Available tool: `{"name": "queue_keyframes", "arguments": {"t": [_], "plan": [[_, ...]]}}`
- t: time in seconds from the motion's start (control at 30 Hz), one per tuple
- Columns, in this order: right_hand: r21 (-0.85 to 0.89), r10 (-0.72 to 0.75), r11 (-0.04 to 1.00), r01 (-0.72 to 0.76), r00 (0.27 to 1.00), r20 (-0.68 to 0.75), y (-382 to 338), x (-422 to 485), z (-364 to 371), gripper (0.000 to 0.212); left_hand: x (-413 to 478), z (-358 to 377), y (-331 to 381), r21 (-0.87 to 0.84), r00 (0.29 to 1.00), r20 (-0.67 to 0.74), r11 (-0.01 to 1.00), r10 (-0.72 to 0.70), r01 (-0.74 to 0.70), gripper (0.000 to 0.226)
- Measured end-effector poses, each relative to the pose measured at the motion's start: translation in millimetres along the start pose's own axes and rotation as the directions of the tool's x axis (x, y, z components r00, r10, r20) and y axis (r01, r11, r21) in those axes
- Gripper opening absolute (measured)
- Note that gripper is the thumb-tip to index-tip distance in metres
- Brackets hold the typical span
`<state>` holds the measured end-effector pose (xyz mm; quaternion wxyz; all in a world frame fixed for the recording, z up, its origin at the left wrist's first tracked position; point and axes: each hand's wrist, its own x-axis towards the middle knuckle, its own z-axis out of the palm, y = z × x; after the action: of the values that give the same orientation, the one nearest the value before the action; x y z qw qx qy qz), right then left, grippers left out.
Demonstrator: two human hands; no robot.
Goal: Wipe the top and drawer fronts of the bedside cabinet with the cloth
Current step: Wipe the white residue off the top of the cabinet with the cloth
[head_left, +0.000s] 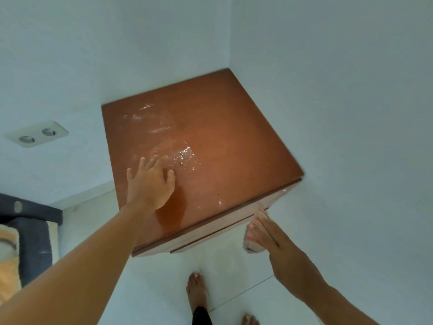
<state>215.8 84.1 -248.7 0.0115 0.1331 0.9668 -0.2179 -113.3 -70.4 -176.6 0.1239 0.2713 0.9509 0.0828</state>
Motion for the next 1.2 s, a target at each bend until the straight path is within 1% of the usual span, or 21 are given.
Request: {"name": "queue_keyframes", "arguments": {"t": [0.07, 0.13, 0.23, 0.33, 0.4, 0.53, 0.63, 0.67, 0.73, 0.8, 0.9, 1.0, 1.07, 1.2], "plan": [[0.033, -0.075, 0.996, 0.078, 0.994, -0.081, -19, 46, -17, 0.084, 5, -6, -8, -0.016, 1.0, 0.0, 1.0, -0.019, 0.019, 0.052], [0.071, -0.084, 0.993, 0.097, 0.984, -0.16, -37, 101, -30, 0.068, 16, -14, -19, -0.023, 1.0, -0.007, 0.999, -0.023, 0.023, 0.054], [0.13, -0.032, 0.99, 0.062, 0.974, -0.224, -65, 190, -47, 0.065, 44, -30, -37, -0.023, 1.0, -0.008, 0.999, -0.026, 0.026, 0.055], [0.168, 0.029, 0.986, 0.006, 0.978, -0.205, -89, 278, -60, 0.07, 81, -47, -55, -0.039, 0.999, -0.007, 0.999, -0.038, 0.038, 0.057], [0.18, 0.031, 0.984, 0.005, 0.98, -0.198, -102, 334, -65, 0.073, 109, -56, -67, -0.044, 1.0, 0.002, 0.999, -0.023, 0.024, 0.058], [0.17, 0.005, 0.985, 0.031, 0.978, -0.207, -119, 431, -67, 0.069, 170, -67, -88, -0.059, 1.0, 0.006, 0.998, 0.006, -0.005, 0.057], [0.175, 0.027, 0.985, -0.001, 0.989, -0.146, -124, 491, -59, 0.065, 213, -69, -101, -0.056, 1.0, 0.015, 0.998, -0.003, 0.004, 0.059], [0.15, 0.031, 0.989, -0.013, 0.993, -0.113, -125, 507, -54, 0.062, 226, -68, -105, -0.048, 1.0, 0.012, 0.999, 0.004, -0.004, 0.059], [0.058, 0.037, 0.998, -0.033, 0.998, -0.056, -125, 532, -46, 0.054, 250, -64, -113, -0.032, 0.999, 0.007, 0.999, 0.031, -0.031, 0.057], [0.018, 0.03, 0.999, -0.029, 0.999, -0.022, -122, 548, -39, 0.052, 268, -59, -120, -0.011, 0.999, 0.023, 1.0, 0.027, -0.027, 0.056], [-0.044, 0.003, 0.999, -0.004, 1.0, -0.024, -117, 560, -31, 0.05, 280, -48, -126, 0.026, 0.998, 0.064, 1.0, -0.006, 0.004, 0.056], [-0.128, -0.019, 0.992, 0.019, 1.0, -0.001, -113, 567, -16, 0.053, 281, -34, -132, 0.031, 0.998, 0.062, 0.999, -0.012, 0.01, 0.055], [-0.123, 0.005, 0.992, -0.004, 1.0, 0.005, -113, 563, -3, 0.053, 278, -27, -136, 0.074, 0.998, 0.058, 0.997, -0.009, 0.004, 0.055], [-0.18, 0.026, 0.983, -0.03, 0.999, -0.022, -114, 557, 8, 0.057, 278, -25, -136, 0.123, 0.998, 0.055, 0.992, -0.018, 0.011, 0.056]]}}
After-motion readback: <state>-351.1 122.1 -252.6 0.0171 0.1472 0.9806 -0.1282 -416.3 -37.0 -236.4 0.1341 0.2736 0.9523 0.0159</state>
